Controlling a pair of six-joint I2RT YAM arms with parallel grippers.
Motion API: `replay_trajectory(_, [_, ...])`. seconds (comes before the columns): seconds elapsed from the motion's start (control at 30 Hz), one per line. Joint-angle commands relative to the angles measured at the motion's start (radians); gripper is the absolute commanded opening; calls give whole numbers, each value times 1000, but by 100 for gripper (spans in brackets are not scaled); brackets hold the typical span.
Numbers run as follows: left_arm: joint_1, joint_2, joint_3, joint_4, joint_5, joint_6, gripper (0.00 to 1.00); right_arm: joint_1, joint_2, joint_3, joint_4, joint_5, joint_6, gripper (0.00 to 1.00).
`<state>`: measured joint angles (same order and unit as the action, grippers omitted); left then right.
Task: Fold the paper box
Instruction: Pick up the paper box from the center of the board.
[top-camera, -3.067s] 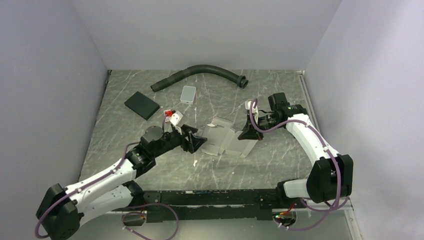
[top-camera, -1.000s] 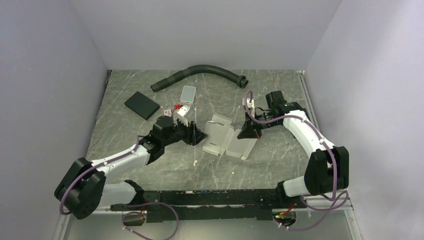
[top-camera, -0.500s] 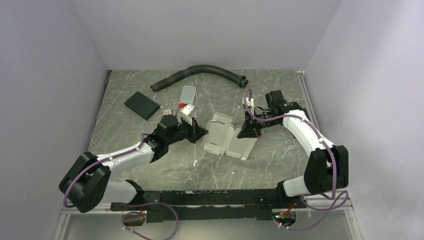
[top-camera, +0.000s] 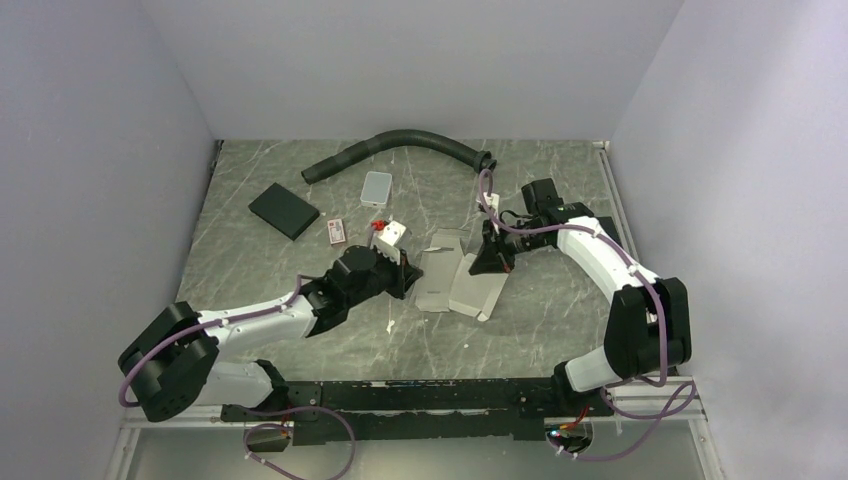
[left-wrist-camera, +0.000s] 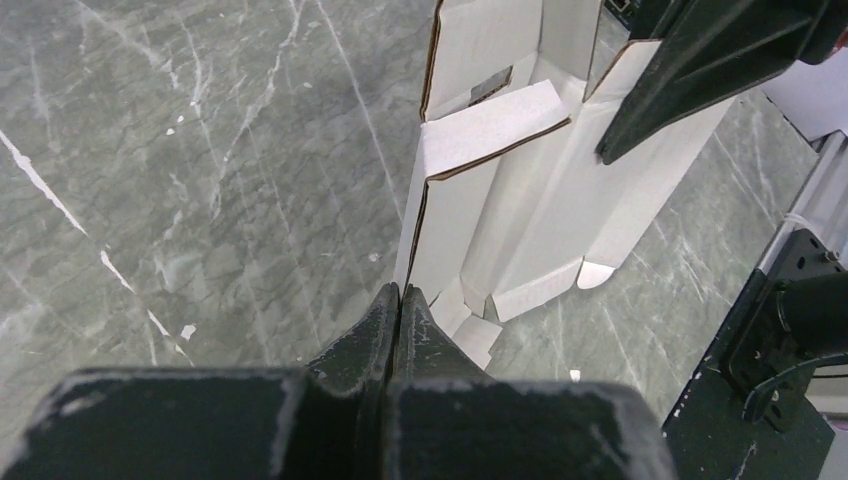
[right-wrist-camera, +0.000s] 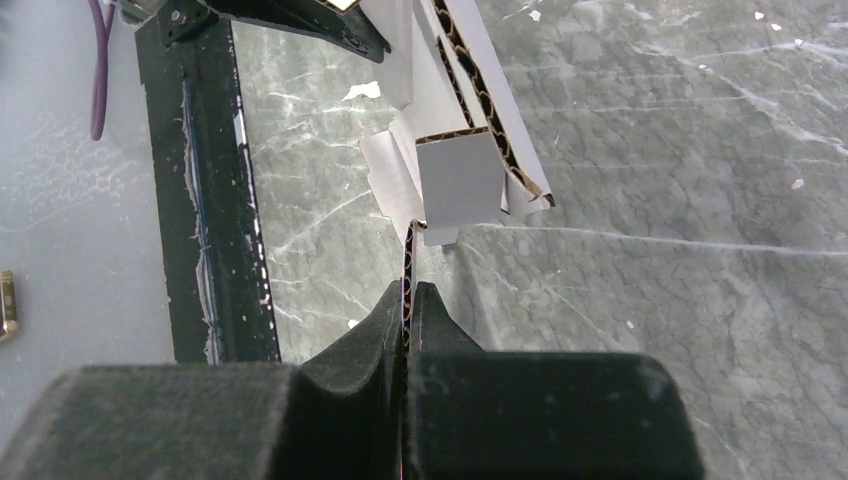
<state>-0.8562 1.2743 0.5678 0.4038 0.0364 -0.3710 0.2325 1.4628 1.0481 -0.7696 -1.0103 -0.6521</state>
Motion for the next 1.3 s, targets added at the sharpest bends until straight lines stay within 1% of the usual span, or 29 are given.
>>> replay_trajectory(0.0, [-23,7,54,58,-30,-22,0,21,-2,12,53,-52,-4,0])
replay_trajectory(0.23, [-23,40,82,25,-32,-70,0,24,13,16,21,-43,-52,0])
replay_trajectory(0.5, [-23,26,87,5,-28,-99,13,25,29,13,37,22,-39,0])
replay_trajectory(0.73, [-10,-60,68,-57,-28,-98,28,25,26,10,56,100,-30,0])
replay_trajectory(0.77, [-5,-78,63,-74,-29,-94,30,25,23,9,57,108,-33,0])
replay_trajectory(0.8, [-2,-100,58,-92,-24,-89,36,25,21,9,55,114,-39,0])
replay_trajectory(0.83, [4,-122,51,-96,-21,-83,38,25,19,9,52,119,-47,0])
replay_trajectory(0.93, [25,-200,19,-125,-20,-78,50,25,5,10,41,126,-68,0])
replay_trajectory(1.13, [88,-329,-29,-179,-9,-89,63,25,-12,16,6,113,-121,0])
replay_trajectory(1.27, [123,-358,-46,-186,13,-80,72,25,-14,20,-12,102,-143,0])
